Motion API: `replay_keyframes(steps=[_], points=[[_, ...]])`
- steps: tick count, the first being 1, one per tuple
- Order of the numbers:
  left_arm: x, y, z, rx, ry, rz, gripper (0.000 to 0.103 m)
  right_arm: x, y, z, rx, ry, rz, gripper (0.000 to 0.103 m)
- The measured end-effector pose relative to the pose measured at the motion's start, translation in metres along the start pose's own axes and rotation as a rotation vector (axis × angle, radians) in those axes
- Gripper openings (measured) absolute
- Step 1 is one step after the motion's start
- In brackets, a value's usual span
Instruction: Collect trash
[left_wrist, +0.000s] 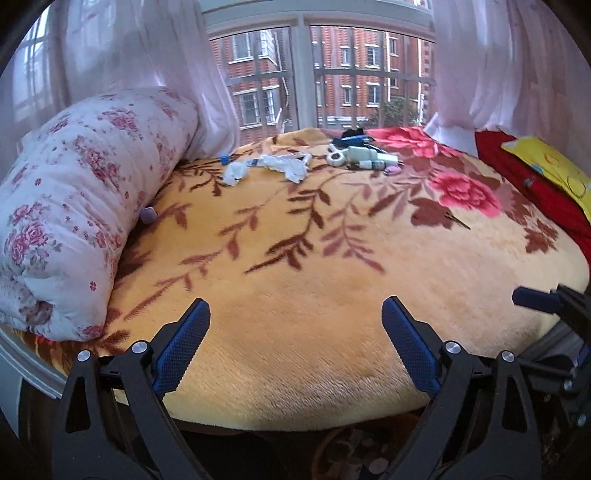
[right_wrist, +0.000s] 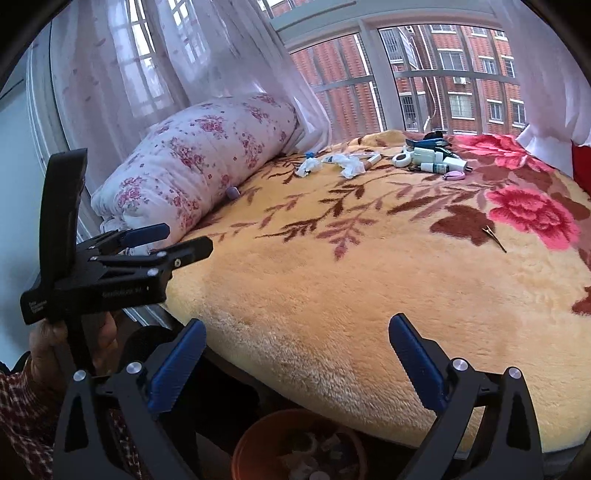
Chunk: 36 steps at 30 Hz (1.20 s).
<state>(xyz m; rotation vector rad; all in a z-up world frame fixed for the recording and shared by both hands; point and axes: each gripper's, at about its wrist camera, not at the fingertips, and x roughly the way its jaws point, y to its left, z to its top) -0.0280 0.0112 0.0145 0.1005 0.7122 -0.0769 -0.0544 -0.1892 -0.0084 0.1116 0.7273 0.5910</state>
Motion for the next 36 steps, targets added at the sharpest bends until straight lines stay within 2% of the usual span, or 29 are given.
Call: replay_keyframes(steps=[5, 10, 36], points=[[0.001, 0.018, 0.006, -0.072, -0.027, 0.006, 0.092, 0.004, 0.003, 0.002, -0.018, -0.012, -0.011, 0.098], [0.0, 0.028, 0.011, -0.091, -0.04, 0.036, 0.092, 0.01, 0.009, 0.002, -0.032, -0.003, -0.009, 0.098], [-0.002, 0.031, 0.012, -0.057, -0.043, 0.066, 0.092, 0.011, 0.013, -0.001, -0.047, 0.009, -0.022, 0.098]])
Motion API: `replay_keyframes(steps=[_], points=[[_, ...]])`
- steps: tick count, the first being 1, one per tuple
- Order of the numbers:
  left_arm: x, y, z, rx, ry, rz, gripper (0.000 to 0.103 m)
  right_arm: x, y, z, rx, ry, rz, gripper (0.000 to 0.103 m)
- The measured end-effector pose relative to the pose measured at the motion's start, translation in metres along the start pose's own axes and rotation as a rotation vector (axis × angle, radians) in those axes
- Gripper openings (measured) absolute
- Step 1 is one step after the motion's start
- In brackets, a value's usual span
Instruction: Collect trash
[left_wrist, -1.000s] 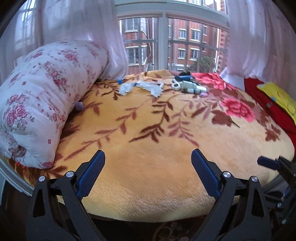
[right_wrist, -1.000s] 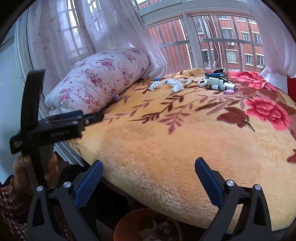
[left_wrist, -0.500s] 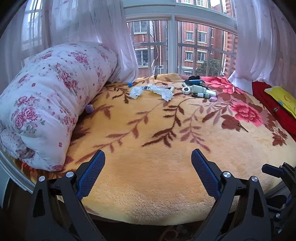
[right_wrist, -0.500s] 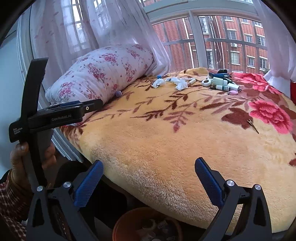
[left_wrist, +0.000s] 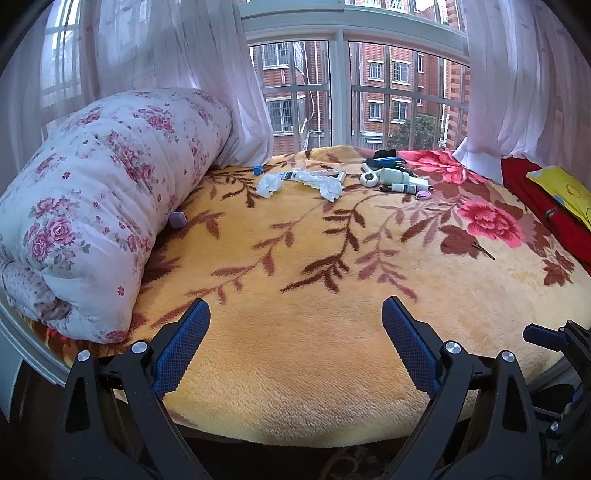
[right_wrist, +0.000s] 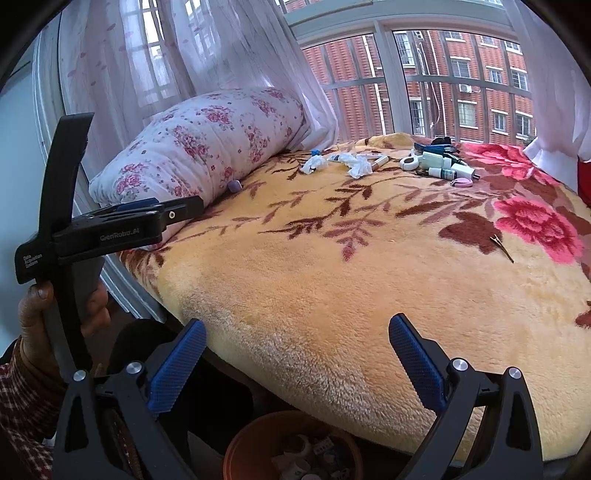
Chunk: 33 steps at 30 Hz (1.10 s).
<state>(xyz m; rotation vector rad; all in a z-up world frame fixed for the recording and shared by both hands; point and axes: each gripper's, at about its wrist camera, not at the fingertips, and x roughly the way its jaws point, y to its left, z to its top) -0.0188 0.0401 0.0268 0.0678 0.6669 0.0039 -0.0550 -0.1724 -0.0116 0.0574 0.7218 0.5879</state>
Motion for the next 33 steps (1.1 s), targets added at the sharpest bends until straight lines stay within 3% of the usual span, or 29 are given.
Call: replay_keyframes(steps=[7, 15, 33], points=[[-0.003, -0.009, 0.0, 0.059, -0.032, 0.089, 0.092, 0.001, 0.0, -0.001, 0.001, 0.006, 0.002, 0.098], [-0.002, -0.005, 0.002, 0.034, -0.019, 0.034, 0.092, 0.003, 0.002, -0.003, 0.0, 0.014, 0.001, 0.098], [-0.014, -0.007, 0.003, 0.041, -0.124, -0.003, 0.092, 0.015, 0.009, -0.013, 0.0, 0.058, 0.024, 0.098]])
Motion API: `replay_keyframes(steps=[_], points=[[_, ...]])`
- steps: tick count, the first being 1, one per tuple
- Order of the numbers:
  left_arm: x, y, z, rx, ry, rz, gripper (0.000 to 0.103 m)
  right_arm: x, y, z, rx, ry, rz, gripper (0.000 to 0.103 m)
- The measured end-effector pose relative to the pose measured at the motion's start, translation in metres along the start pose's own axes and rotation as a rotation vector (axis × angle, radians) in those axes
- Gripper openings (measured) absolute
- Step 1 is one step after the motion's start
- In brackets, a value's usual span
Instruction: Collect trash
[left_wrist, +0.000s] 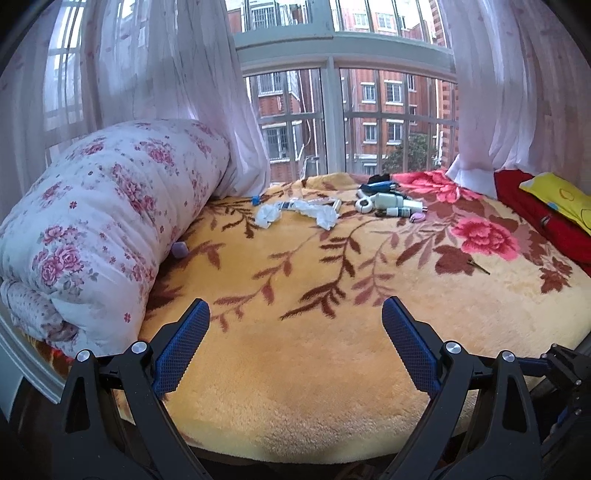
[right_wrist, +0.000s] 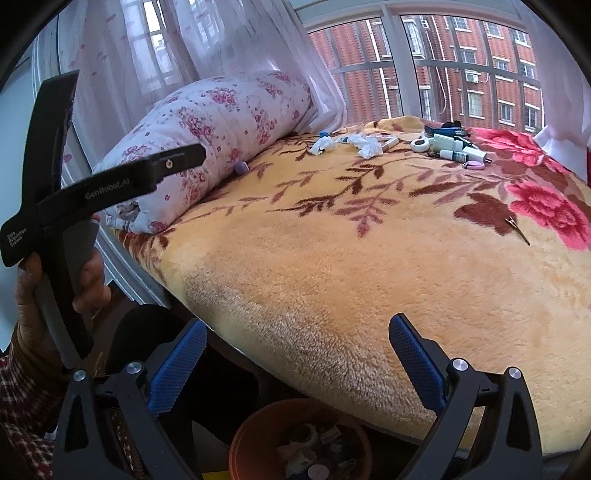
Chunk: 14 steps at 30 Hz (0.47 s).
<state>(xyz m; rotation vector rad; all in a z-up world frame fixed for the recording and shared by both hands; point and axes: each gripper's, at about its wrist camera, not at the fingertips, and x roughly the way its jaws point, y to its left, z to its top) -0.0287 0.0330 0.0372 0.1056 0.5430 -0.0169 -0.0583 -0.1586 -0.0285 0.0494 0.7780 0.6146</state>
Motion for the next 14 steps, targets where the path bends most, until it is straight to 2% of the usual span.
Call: replay_keyframes(steps=[7, 14], points=[[-0.001, -0.0004, 0.0007, 0.001, -0.006, 0.012, 0.092, 0.0006, -0.0012, -0.0008, 0.006, 0.001, 0.002, 0.098], [0.0055, 0.0042, 0.0003, -0.023, 0.03, -0.005, 0.092, -0.0027, -0.0041, -0.0004, 0.015, -0.011, -0.004, 0.098]])
